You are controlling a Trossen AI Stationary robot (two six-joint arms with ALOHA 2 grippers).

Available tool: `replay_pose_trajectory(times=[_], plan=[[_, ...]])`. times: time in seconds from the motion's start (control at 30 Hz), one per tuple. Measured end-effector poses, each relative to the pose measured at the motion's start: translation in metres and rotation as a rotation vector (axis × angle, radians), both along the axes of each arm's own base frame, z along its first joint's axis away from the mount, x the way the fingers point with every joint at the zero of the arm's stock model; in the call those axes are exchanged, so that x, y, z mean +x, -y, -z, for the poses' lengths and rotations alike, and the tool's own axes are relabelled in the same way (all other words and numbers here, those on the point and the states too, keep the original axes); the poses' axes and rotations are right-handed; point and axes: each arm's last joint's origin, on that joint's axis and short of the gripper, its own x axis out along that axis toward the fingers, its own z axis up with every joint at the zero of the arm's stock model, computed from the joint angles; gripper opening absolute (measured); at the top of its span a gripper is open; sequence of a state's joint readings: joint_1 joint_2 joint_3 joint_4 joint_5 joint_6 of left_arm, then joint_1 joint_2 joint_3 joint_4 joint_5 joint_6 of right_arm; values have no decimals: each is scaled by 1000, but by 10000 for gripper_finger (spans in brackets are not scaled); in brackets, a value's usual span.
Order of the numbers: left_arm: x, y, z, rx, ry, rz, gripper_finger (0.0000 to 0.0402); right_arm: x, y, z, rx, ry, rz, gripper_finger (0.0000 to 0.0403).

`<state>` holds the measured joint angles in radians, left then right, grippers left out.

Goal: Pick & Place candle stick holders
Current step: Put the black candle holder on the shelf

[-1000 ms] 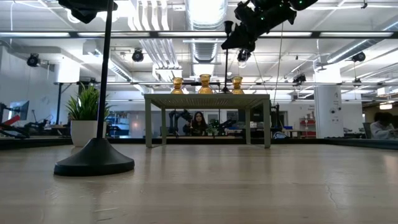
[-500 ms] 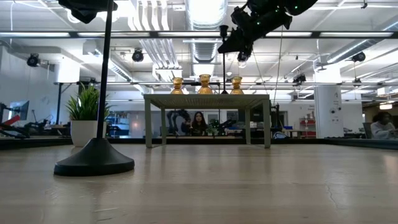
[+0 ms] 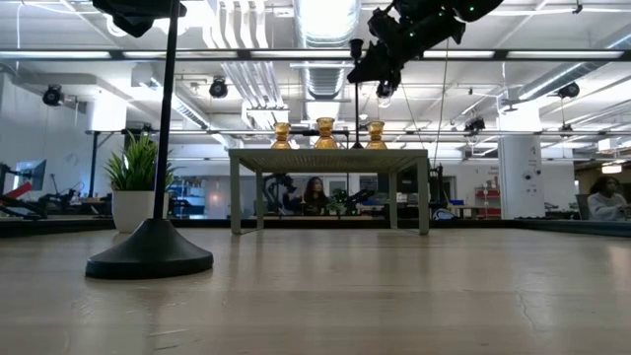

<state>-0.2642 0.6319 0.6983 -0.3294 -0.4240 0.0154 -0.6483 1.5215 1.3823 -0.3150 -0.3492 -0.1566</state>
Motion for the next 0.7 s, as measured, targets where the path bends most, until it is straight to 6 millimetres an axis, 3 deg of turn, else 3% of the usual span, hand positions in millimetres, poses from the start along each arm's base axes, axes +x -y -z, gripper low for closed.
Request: replay_pose_trajectory(times=[0.4, 0.7], plan=[[0, 0, 0, 0, 0, 1, 14, -3, -2, -5, -12, 9, -1, 167], [0, 0, 0, 5, -2, 1, 14, -35, -23, -27, -47, -54, 61, 213]])
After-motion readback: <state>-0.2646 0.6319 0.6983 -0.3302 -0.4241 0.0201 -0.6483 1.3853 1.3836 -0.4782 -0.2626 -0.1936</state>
